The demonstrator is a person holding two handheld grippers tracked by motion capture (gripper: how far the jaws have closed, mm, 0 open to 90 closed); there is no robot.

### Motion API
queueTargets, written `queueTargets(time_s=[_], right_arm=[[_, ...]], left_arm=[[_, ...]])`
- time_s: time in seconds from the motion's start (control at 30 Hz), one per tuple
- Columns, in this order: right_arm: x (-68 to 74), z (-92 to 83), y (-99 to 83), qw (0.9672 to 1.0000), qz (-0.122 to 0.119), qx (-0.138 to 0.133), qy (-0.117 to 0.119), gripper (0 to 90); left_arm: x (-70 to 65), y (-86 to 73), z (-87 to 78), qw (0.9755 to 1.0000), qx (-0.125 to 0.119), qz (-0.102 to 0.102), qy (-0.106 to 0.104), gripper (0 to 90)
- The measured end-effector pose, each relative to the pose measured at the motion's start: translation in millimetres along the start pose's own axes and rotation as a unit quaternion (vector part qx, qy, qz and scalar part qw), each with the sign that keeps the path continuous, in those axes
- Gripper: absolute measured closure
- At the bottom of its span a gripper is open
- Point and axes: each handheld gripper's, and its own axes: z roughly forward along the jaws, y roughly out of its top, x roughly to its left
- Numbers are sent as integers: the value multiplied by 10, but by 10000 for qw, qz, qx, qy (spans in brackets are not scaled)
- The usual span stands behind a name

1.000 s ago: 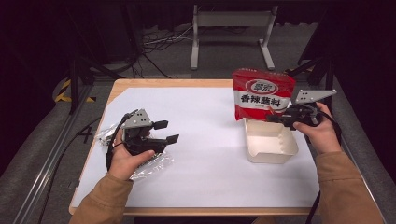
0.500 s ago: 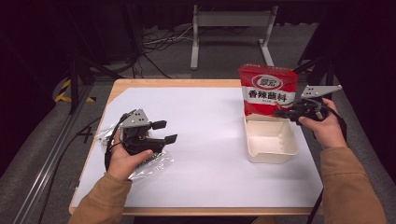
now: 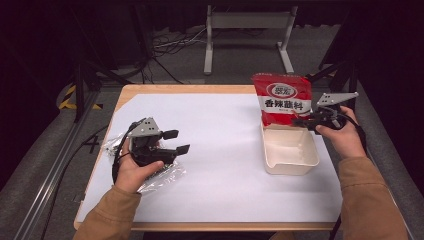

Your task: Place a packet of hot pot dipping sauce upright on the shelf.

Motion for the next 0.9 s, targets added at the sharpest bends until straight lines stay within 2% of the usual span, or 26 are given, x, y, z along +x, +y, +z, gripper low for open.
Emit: queueTargets(time_s=[0.37, 0.5, 0.8, 0.9], right_arm=[[-57, 144, -21, 9998, 7, 192, -62, 728], [-75, 213, -49, 9994, -9, 341, -90, 728], [-87, 290, -113, 9995, 37, 274, -178, 721], [-106, 293, -125, 9990, 50, 182, -415, 683]], left_arm=[[-6, -4, 9, 10000, 4, -23, 3, 348], [0, -5, 12, 10000, 5, -5, 4, 347], [-8, -12, 30, 10000, 24, -17, -20, 344], [-9, -14, 30, 10000, 29, -21, -48, 341]])
